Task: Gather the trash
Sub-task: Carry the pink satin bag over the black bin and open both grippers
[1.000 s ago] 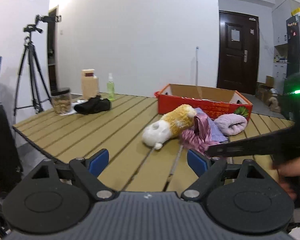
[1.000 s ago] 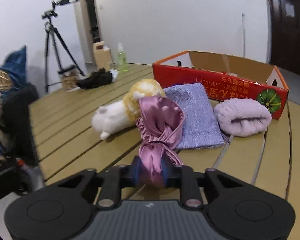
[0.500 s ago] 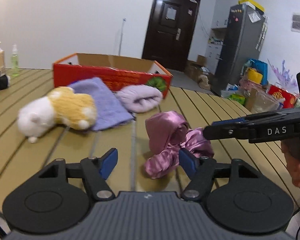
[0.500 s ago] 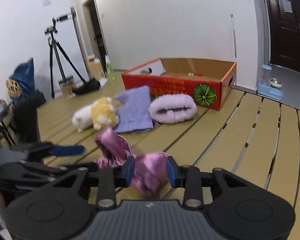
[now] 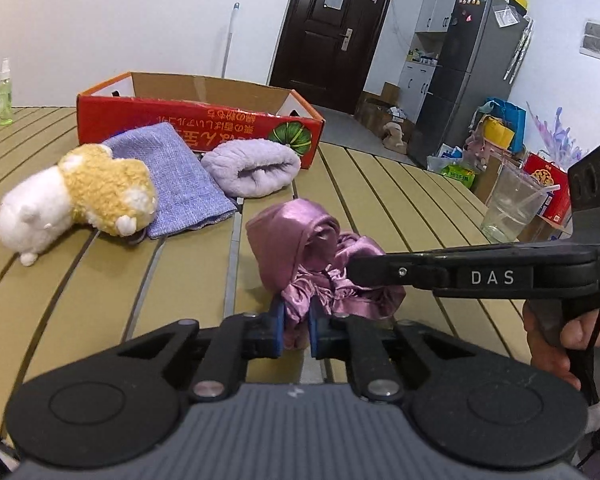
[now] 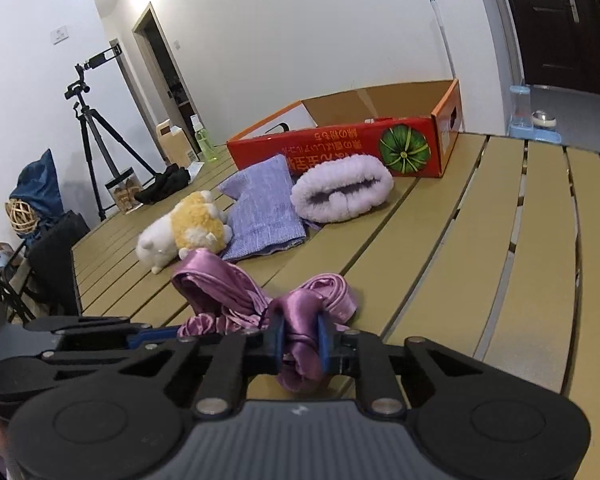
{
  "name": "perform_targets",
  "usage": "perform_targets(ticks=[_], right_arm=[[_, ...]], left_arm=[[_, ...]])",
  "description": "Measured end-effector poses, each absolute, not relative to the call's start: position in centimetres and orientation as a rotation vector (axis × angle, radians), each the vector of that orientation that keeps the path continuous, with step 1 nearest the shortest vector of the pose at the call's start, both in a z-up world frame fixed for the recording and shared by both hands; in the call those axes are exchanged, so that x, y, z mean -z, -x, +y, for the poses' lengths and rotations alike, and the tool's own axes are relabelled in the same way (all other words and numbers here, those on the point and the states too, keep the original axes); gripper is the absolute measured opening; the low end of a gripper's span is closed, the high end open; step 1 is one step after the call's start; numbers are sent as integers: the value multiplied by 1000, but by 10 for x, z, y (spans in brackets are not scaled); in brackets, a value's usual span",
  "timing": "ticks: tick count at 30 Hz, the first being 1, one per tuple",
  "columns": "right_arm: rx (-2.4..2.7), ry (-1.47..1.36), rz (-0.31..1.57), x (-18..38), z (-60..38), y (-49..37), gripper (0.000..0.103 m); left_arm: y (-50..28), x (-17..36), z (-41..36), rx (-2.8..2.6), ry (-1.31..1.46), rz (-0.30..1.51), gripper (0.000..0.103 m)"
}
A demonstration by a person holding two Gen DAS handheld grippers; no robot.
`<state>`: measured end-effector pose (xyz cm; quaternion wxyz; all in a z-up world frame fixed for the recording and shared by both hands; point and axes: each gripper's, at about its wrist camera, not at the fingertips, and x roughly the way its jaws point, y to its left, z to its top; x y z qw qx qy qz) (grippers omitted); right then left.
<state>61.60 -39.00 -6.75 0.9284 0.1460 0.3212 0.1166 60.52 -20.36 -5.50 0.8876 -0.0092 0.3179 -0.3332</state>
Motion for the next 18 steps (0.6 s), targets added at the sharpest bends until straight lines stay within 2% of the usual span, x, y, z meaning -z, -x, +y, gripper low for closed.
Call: perform_targets(ticks=[4, 9, 14, 18], right_arm=[[-257, -264, 623, 39, -373, -598, 11], [-387, -222, 599, 6, -304, -582, 11], [-566, -163, 640, 9, -183, -580, 11], [-675, -115, 722, 32, -93, -580, 11]], left_arm=[[-581, 29, -182, 670, 29, 598, 11], [-534, 9, -98, 543, 79, 558, 11], [-490, 15, 16, 356, 120, 593, 11], [-470, 43, 86, 240, 189, 667, 11]])
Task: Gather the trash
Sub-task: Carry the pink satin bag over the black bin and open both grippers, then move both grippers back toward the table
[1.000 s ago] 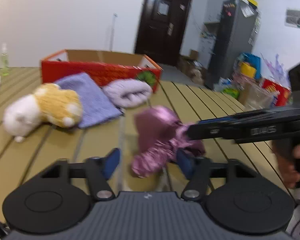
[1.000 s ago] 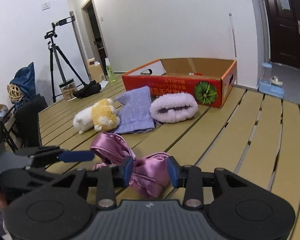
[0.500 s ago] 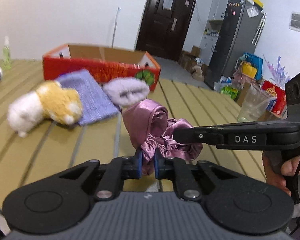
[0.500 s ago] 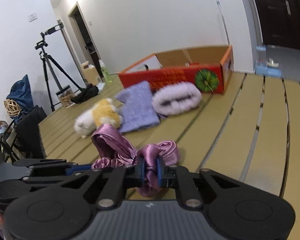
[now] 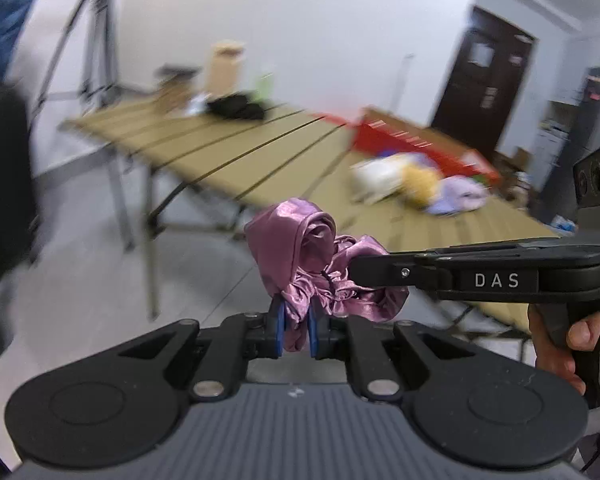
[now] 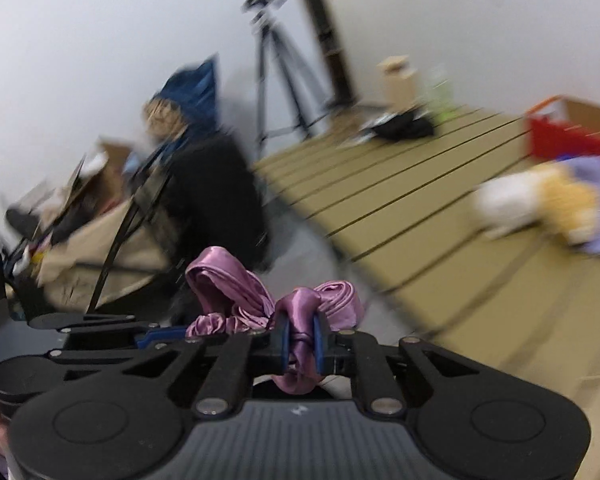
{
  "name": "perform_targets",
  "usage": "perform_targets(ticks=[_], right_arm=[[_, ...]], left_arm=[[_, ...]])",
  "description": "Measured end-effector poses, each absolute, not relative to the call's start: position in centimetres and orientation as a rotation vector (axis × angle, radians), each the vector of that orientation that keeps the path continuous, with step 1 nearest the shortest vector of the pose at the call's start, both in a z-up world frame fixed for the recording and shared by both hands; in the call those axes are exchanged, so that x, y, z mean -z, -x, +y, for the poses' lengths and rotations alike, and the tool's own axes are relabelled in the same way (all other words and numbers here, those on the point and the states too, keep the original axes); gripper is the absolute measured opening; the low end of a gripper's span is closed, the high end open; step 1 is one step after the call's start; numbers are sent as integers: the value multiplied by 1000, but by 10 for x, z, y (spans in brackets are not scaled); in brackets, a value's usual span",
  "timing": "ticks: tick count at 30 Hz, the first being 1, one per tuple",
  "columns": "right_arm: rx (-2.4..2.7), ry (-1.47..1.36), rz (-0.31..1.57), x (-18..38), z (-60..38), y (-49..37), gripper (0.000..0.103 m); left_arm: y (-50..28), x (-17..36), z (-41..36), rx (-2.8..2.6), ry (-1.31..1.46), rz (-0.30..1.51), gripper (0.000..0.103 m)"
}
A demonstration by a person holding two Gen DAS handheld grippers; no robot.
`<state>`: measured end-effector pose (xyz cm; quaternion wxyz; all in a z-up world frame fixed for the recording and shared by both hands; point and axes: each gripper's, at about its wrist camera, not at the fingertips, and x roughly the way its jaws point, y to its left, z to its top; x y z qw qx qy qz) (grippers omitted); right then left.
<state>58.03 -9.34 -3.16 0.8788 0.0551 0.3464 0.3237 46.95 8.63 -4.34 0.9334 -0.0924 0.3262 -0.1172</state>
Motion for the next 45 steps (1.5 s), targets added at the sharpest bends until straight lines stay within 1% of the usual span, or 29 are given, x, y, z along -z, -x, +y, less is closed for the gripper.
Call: perform_targets(ticks=[5, 8, 10, 11, 12, 13, 14, 15, 16, 18, 20, 21, 24, 26, 33, 38, 42, 44, 45], right_arm=[[-720, -70, 856, 71, -31, -588, 11], [-720, -40, 938, 98, -10, -597, 12], [-707, -16, 993, 119, 0, -603, 12], [-703, -6, 1029, 131, 4, -605, 16], [-703, 7, 1081, 146, 8, -610, 19], [-697, 12, 1113, 158, 8, -614, 25], [-670, 16, 1129, 171, 8, -617, 35], [-646, 25, 1147, 180, 7, -619, 40], [-631, 33, 1165, 188, 5, -621, 41], [-632, 48, 1176, 196, 4, -623, 42], [-634, 68, 1176, 200, 3, -623, 49], [-627, 78, 1186, 202, 1, -623, 49], [-613, 104, 1205, 202, -1, -625, 50], [-624, 101, 1208, 201, -3, -623, 57], [-634, 116, 1194, 195, -4, -623, 57], [-648, 95, 1103, 167, -10, -609, 57], [-645, 40, 923, 114, -36, -577, 57], [-633, 10, 797, 81, -58, -554, 57], [-628, -3, 744, 68, -69, -543, 57]], left_arm=[[-465, 90, 130, 173, 275, 766, 11], [-477, 120, 146, 161, 323, 866, 12], [-494, 138, 153, 156, 346, 956, 15], [-501, 147, 154, 142, 341, 996, 19], [-507, 158, 156, 105, 323, 1029, 41], [-508, 168, 158, 66, 306, 1048, 69], [-511, 176, 158, 21, 271, 1082, 71], [-514, 180, 159, -7, 241, 1110, 61], [-513, 183, 160, -12, 235, 1115, 61], [-514, 184, 163, -8, 246, 1117, 66], [-516, 182, 163, -23, 238, 1111, 69], [-517, 180, 164, -37, 236, 1101, 70], [-523, 177, 158, -56, 241, 1092, 72], [-522, 178, 154, -46, 232, 1096, 72], [-516, 174, 149, -62, 218, 1091, 73], [-486, 137, 146, -115, 206, 951, 73], [-439, 86, 129, -171, 160, 759, 73], [-410, 58, 113, -157, 150, 620, 77], [-393, 42, 102, -146, 132, 541, 83]])
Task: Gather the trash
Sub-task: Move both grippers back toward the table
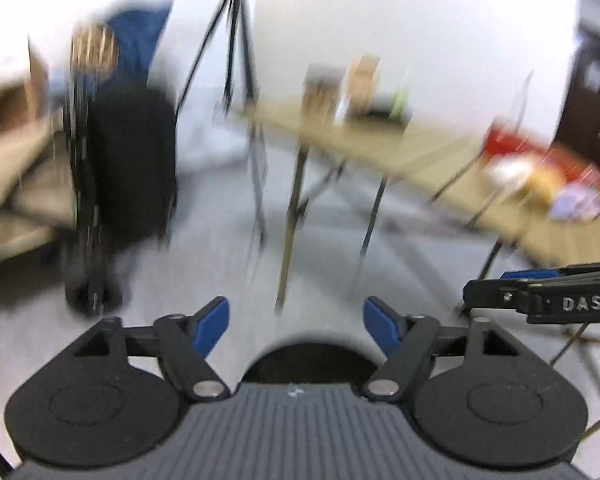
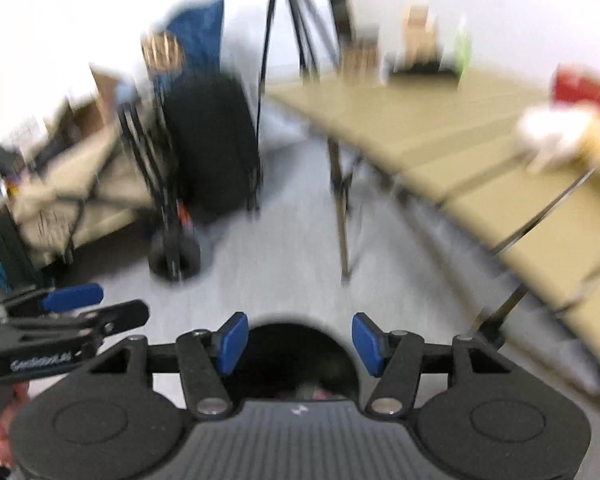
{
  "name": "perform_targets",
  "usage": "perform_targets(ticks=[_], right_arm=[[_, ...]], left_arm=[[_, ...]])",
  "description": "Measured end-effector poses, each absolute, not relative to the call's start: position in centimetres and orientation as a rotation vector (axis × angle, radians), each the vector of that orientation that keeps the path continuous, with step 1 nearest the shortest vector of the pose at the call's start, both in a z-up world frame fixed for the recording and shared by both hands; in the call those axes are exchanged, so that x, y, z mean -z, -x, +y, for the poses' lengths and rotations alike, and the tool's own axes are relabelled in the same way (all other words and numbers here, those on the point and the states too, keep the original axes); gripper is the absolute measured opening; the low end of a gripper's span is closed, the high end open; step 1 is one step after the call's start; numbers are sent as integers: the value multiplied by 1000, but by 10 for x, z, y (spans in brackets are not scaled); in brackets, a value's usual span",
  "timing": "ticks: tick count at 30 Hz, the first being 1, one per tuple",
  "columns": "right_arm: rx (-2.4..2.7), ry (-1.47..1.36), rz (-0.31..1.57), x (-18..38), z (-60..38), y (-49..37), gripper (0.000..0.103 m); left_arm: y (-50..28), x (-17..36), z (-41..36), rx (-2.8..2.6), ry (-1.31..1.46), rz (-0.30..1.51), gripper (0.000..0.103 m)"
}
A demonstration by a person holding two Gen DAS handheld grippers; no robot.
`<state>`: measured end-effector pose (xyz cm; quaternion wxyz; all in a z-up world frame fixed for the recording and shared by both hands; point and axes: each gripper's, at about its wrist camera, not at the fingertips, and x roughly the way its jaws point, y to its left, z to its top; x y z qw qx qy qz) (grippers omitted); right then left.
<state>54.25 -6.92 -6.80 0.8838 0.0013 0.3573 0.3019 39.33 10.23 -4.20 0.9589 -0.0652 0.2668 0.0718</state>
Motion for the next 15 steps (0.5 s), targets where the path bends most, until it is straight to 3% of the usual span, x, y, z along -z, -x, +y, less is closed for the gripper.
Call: perform_targets(ticks=[1, 3, 8, 15], right_arm=[[-616, -15, 679, 51, -85, -527, 57], [-592, -38, 588, 27, -114, -501, 61], [-479, -79, 395, -12, -199, -432, 83], [-322, -163, 299, -25, -274, -392, 84]], left_arm=[[-379, 30, 92, -131, 116, 482, 88], [-354, 7, 69, -74, 107, 396, 91], [-315, -23, 18, 32, 60, 261, 102], [-311, -31, -29, 76, 16, 225, 103]])
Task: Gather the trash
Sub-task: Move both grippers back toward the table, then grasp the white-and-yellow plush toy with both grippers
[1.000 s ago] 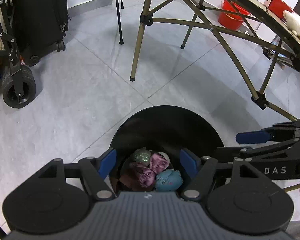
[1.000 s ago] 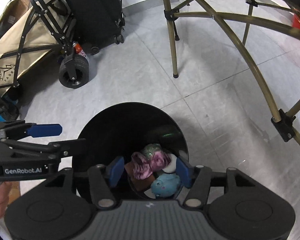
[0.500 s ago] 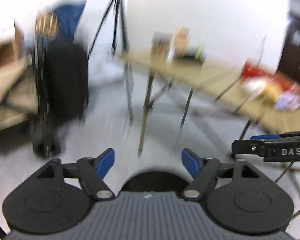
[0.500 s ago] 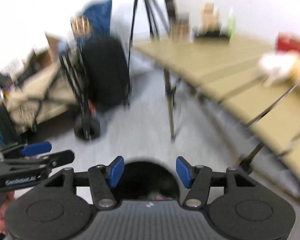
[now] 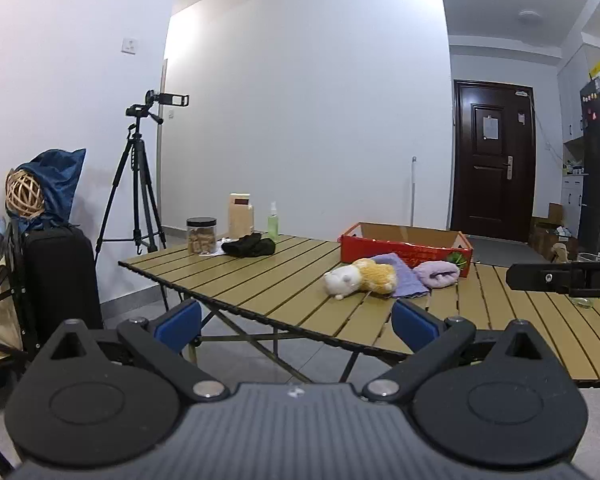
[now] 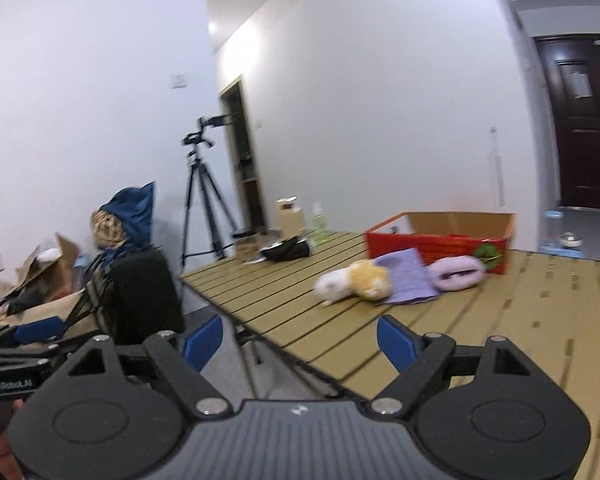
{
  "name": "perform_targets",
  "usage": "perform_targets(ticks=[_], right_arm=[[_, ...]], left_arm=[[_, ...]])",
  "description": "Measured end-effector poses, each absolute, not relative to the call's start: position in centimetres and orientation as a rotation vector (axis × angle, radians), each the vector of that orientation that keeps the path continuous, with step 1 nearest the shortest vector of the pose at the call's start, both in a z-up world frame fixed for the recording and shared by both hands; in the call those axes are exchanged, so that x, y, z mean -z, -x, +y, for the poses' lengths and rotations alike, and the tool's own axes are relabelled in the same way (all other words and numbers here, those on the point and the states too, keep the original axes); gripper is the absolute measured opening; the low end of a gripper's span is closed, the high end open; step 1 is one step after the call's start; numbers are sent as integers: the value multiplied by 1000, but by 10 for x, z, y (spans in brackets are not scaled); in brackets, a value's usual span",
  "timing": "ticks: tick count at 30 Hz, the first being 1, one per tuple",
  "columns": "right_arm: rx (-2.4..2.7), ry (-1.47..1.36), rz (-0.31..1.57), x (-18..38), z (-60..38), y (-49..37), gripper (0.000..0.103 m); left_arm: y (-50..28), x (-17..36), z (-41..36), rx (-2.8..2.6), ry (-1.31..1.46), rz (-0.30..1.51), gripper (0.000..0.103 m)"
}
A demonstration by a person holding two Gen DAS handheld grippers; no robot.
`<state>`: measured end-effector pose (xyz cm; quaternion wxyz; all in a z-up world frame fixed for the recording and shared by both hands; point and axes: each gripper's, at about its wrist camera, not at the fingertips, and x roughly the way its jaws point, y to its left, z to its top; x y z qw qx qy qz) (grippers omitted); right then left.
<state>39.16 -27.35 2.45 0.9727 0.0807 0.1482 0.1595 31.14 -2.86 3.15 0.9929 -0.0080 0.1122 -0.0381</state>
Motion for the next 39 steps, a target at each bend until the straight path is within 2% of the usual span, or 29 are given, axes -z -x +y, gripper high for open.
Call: perform_targets(ticks=[6, 11, 16, 17, 19, 20, 21, 22, 24, 25, 27, 28, 34, 39], right_arm=[[-285, -154, 292, -16, -285, -405, 86], [-281, -134, 293, -20, -284, -462, 86], [-288, -48, 405, -10, -272, -579, 86], [-295, -16, 415, -6, -269, -603, 85], [-292, 10, 456, 3, -262, -643, 84], [-298, 13, 480, 8, -260, -665, 83], [-301, 18, 491, 13, -257, -683, 82], [-304, 23, 505, 19, -255, -698, 78], [-312, 31, 554, 31, -250, -728, 72], [-315, 28, 575, 38, -249, -739, 66], [-327, 11, 623, 53, -251, -758, 57], [-338, -10, 642, 60, -252, -764, 52], [-344, -77, 619, 66, -255, -763, 46], [-347, -40, 569, 34, -245, -730, 46]], left_arm=[[-348, -26, -41, 128, -4, 256, 103], [-456, -16, -49, 242, 17, 335, 103], [-586, 8, -62, 308, 6, 426, 102], [-610, 15, -65, 326, 9, 451, 100], [-652, 27, -62, 342, 76, 519, 87], [-673, 34, -59, 368, 129, 550, 86], [-689, 39, -57, 389, 160, 572, 81], [-703, 44, -57, 387, 189, 591, 71], [-718, 52, -57, 422, 224, 605, 69], [-720, 55, -57, 440, 229, 614, 57], [-726, 62, -60, 465, 227, 636, 49], [-725, 64, -60, 460, 225, 631, 48], [-719, 57, -58, 460, 259, 600, 46], [-677, 18, -43, 442, 261, 542, 46]])
